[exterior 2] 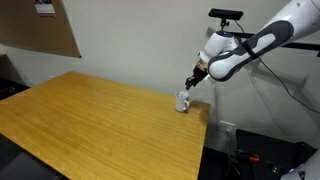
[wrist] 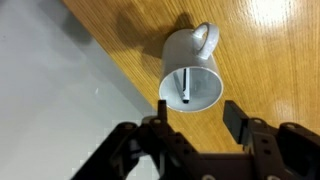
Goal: Take the marker out of the cup and put it on the table
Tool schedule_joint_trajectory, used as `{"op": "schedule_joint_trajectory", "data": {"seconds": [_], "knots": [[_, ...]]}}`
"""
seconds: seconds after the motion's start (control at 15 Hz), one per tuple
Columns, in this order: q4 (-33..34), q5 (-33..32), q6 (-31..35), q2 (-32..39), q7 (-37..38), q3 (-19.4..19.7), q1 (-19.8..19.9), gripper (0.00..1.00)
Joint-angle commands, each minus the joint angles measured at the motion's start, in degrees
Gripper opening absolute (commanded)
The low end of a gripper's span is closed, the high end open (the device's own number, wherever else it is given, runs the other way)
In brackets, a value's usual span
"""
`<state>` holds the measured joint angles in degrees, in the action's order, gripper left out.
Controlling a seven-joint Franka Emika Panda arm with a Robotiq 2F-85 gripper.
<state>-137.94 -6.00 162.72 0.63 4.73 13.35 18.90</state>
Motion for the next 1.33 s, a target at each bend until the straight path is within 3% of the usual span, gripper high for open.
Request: {"op": "schedule_joint_trajectory", "data": {"seconds": [0.0,0.2,0.67,1.27], "knots": [[1.4,3.4,1.3,2.4,-4.2,0.8,-1.2,0.56],[2.4,6.4,1.2,4.0,-7.4,0.6,-1.0,0.58],[6.5,14.2,0.0,8.4,-15.8,-1.2,0.9,0.46],[11.6,12.4,-0.6,13.9,-14.3,-0.8,0.5,0.46]]}}
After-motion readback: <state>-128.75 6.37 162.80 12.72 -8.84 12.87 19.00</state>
